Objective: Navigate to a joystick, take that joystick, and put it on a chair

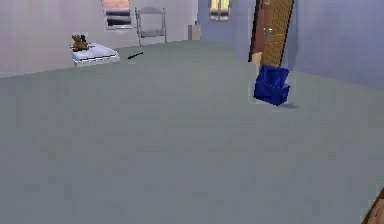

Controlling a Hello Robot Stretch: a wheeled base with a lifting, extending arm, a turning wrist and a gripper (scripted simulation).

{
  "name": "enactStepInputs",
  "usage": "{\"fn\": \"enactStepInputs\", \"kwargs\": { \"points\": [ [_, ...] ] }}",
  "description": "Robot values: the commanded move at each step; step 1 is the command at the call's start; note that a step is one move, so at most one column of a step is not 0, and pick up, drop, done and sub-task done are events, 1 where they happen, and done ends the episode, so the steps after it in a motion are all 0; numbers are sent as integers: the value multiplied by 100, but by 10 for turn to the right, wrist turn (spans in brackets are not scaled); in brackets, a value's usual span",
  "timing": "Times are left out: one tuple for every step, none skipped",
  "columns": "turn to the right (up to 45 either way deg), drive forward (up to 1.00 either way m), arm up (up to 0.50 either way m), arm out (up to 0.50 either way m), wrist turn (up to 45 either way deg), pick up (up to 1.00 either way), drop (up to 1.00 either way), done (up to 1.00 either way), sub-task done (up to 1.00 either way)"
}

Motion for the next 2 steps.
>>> {"fn": "enactStepInputs", "kwargs": {
  "points": [
    [0,0,-30,0,0,0,0,0,0],
    [0,0,0,0,0,100,0,0,0]
  ]
}}
